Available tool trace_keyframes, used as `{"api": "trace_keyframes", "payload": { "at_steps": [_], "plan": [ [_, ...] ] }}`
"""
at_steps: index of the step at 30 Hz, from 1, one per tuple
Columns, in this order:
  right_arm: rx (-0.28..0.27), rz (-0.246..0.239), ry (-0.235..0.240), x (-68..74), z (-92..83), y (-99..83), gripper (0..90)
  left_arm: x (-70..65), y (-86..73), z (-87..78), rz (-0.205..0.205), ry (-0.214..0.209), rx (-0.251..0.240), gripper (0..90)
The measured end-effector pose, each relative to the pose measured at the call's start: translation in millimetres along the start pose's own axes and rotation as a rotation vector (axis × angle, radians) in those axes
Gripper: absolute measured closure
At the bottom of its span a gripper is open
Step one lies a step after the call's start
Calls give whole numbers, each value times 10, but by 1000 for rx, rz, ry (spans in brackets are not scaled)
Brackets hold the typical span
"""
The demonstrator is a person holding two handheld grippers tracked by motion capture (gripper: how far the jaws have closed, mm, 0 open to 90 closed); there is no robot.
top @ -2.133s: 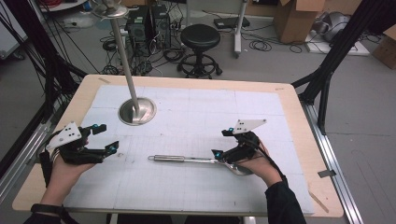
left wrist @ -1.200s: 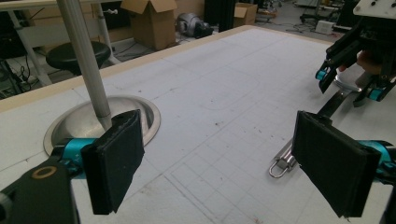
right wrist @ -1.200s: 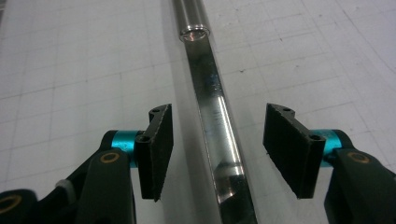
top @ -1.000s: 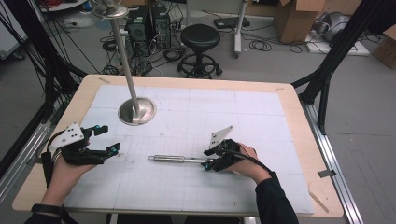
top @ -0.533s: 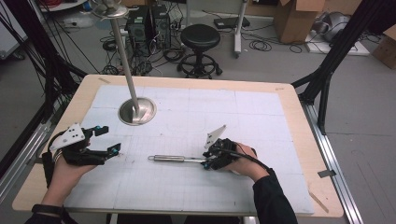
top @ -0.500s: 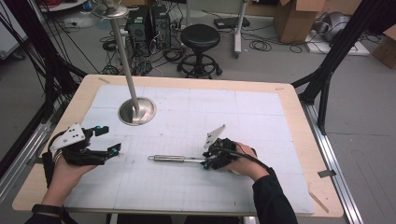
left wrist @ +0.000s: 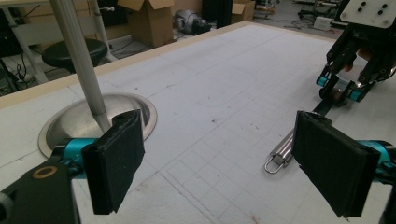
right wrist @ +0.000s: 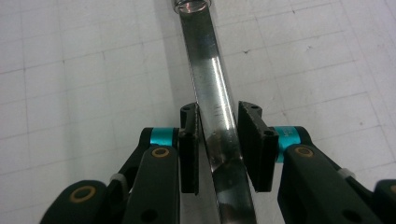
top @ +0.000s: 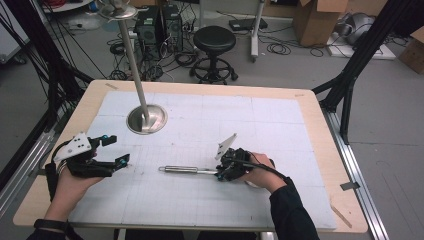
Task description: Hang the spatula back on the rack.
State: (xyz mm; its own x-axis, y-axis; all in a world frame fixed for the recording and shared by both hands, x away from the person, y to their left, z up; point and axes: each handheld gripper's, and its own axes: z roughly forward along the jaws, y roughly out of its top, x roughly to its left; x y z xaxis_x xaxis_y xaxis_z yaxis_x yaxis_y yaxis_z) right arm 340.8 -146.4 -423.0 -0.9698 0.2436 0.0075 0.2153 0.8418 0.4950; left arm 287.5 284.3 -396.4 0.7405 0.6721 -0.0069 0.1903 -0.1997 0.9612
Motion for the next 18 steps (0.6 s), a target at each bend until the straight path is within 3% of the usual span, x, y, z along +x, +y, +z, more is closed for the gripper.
{"api": "trace_keyframes", "payload": {
  "at_steps": [4,6,18],
  "plan": [
    [1,-1,4,4,-5,3,751,5,2,-11,-1,3,-2,178],
    [-5,30,15,-13,-4,-4,751,6,1,-10,-2,3,-2,178],
    [-61,73,-20,16,-13,-65,752,5,3,-15,-4,7,-9,182]
  ]
}}
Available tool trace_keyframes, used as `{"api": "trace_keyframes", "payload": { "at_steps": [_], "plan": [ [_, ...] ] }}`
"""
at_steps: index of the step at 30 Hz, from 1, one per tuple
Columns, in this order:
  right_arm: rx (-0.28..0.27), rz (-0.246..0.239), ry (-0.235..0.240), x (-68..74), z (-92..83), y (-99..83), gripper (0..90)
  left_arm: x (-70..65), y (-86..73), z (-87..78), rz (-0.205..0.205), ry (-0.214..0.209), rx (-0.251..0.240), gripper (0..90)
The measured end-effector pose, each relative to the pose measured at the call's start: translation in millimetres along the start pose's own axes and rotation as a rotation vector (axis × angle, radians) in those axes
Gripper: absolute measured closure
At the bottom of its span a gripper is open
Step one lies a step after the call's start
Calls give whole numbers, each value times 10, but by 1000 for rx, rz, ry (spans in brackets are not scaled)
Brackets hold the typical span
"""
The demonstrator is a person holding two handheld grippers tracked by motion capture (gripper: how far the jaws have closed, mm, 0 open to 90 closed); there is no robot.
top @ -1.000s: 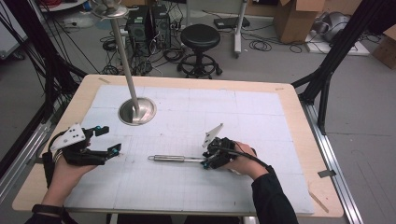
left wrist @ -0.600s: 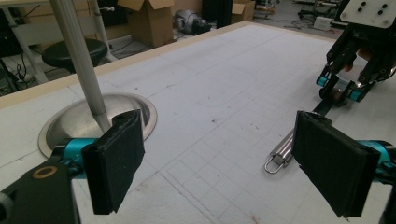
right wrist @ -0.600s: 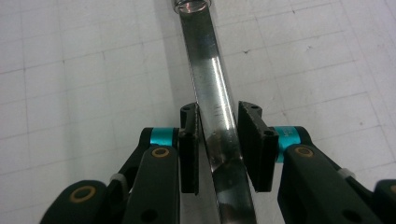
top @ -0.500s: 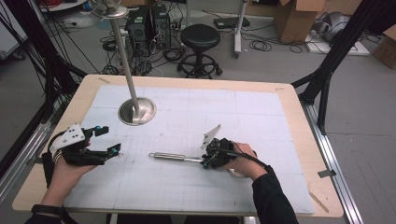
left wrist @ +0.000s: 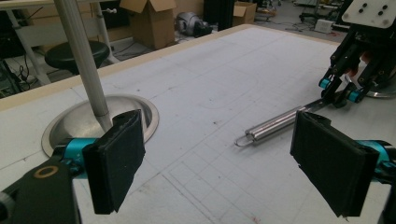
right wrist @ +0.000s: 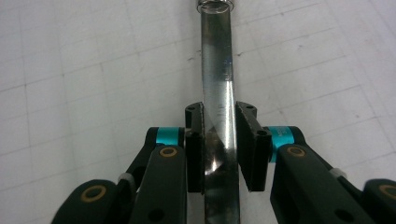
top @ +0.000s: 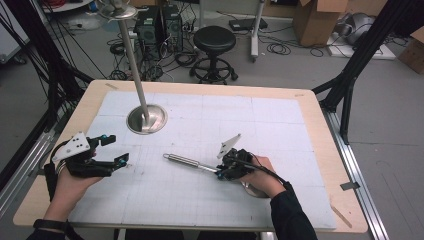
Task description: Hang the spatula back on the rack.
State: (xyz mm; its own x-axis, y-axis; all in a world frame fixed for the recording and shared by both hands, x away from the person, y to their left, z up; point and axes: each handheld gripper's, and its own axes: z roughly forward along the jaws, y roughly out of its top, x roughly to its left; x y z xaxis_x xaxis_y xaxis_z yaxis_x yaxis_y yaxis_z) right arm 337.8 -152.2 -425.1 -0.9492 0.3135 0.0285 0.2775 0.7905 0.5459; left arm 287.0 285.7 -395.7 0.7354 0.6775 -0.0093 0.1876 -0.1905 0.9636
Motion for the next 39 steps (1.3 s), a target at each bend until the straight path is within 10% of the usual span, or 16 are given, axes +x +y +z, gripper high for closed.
{"api": "trace_keyframes", "payload": {
  "at_steps": [39],
  "plan": [
    [-443,93,-162,-74,-446,218,754,13,4,-23,-8,1,-11,183]
  ]
}}
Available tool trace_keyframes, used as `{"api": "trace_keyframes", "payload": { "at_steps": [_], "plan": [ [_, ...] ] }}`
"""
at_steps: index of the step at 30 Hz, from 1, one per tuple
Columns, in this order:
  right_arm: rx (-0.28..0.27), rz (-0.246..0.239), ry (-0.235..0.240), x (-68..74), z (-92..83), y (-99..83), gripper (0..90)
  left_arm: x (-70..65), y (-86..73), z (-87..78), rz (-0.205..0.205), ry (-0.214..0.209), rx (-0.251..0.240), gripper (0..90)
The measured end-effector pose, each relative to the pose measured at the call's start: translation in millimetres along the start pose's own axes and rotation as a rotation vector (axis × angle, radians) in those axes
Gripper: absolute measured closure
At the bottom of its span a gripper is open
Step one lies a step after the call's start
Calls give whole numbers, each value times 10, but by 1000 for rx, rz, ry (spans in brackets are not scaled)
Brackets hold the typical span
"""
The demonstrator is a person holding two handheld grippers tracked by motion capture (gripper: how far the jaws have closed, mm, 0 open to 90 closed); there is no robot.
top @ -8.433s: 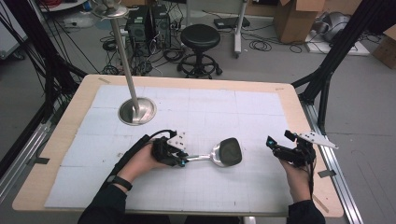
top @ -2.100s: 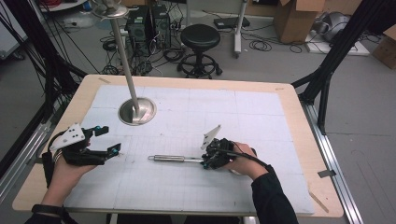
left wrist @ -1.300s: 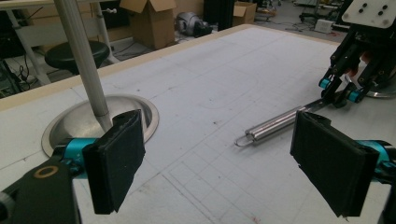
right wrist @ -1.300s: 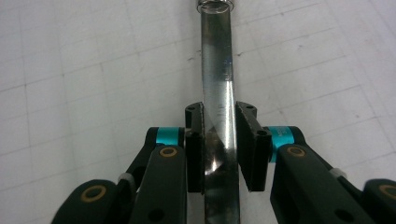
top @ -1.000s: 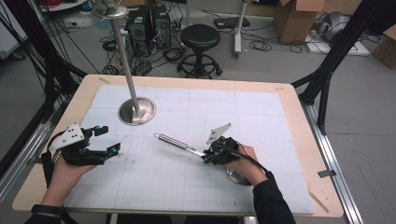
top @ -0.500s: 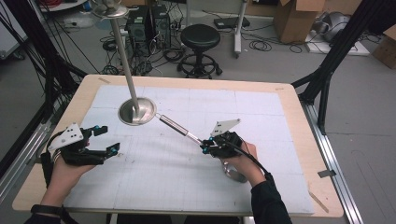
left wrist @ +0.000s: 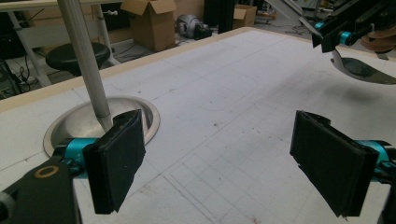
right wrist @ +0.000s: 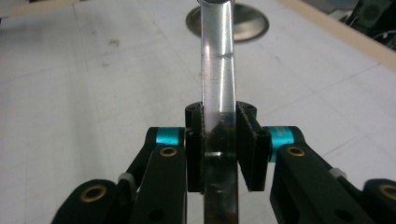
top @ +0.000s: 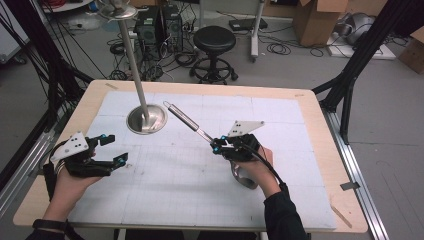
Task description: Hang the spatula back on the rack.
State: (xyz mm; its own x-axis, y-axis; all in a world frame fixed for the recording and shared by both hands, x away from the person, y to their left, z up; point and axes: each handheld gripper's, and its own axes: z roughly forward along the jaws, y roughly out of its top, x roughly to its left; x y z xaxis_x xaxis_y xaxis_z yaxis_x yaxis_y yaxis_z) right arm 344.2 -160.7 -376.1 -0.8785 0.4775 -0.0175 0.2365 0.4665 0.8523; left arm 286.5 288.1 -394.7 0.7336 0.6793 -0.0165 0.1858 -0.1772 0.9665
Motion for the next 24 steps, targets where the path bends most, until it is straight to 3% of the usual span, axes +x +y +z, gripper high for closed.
{"api": "trace_keyframes", "payload": {
  "at_steps": [5,10,17,24],
  "plan": [
    [-66,-1,-4,7,5,141,753,8,8,-20,0,2,-6,183],
    [-169,-15,-26,17,9,364,754,23,20,-53,-1,6,-20,183],
    [-236,-28,-36,31,32,593,754,44,17,-89,-9,12,-29,183],
    [-337,-16,-58,1,47,865,754,48,22,-105,-10,10,-32,183]
  ]
}}
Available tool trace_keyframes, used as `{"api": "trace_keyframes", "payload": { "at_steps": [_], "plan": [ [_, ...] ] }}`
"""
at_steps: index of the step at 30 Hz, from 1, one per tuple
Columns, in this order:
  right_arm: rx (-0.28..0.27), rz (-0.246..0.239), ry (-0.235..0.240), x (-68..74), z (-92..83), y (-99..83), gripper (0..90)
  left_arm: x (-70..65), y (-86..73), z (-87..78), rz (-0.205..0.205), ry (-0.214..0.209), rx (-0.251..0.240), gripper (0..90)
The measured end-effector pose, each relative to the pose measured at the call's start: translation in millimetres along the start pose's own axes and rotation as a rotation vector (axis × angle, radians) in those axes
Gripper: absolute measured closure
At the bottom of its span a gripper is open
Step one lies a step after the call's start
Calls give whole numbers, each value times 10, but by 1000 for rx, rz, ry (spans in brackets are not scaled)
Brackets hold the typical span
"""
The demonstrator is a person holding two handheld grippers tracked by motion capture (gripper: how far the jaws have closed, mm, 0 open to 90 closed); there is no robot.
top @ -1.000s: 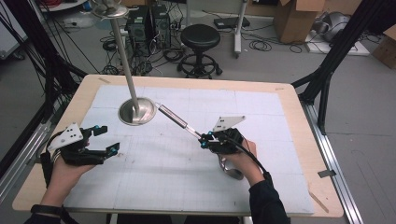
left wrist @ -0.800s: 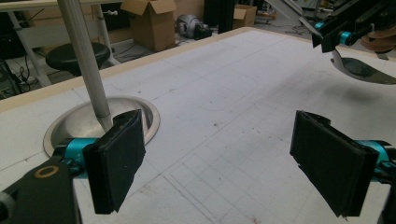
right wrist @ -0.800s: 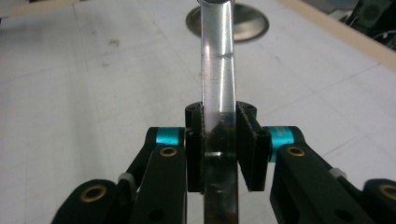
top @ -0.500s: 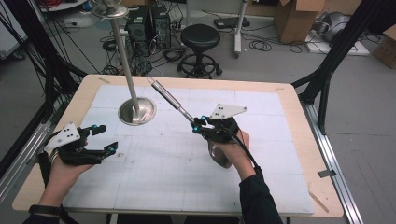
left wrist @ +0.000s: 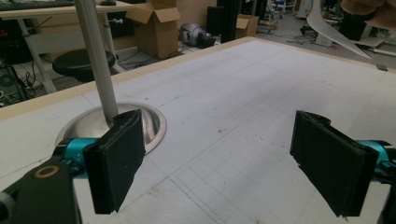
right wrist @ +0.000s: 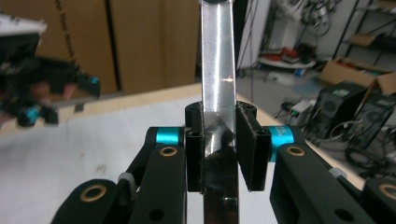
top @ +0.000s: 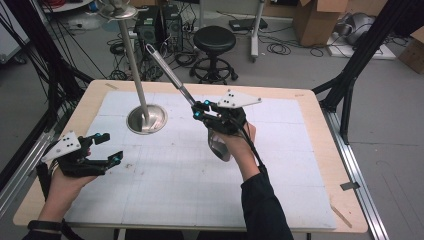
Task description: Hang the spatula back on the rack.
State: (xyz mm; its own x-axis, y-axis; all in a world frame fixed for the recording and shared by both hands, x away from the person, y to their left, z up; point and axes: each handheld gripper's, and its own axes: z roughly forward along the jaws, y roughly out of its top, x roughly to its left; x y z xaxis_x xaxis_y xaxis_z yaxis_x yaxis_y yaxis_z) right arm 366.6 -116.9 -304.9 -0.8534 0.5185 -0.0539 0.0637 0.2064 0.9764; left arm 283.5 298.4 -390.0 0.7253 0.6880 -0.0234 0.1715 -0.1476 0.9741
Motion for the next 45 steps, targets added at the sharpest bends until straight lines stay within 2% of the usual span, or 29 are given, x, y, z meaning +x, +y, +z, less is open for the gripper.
{"api": "trace_keyframes", "payload": {
  "at_steps": [5,11,16,21,22,28,36,39,45],
  "plan": [
    [-61,10,-1,-37,100,188,753,7,3,-8,-4,-1,-7,183],
    [-77,1,-18,-43,207,307,754,19,2,-21,-7,-1,-10,184],
    [-82,5,-12,-56,322,357,754,19,2,-22,-8,-4,-13,185],
    [-86,15,-5,-61,396,356,753,30,-3,-40,-12,0,-16,185],
    [-88,18,-19,-65,410,348,753,33,-7,-44,-12,1,-16,185],
    [-94,44,-25,-125,470,296,753,58,-31,-64,-20,6,-13,185],
    [-92,57,-21,-149,571,245,753,57,-40,-51,-19,4,-8,185],
    [-107,71,-12,-148,619,236,753,57,-42,-50,-21,3,-9,185],
    [-105,56,-28,-111,735,215,753,62,-43,-58,-23,4,-10,185]
  ]
}}
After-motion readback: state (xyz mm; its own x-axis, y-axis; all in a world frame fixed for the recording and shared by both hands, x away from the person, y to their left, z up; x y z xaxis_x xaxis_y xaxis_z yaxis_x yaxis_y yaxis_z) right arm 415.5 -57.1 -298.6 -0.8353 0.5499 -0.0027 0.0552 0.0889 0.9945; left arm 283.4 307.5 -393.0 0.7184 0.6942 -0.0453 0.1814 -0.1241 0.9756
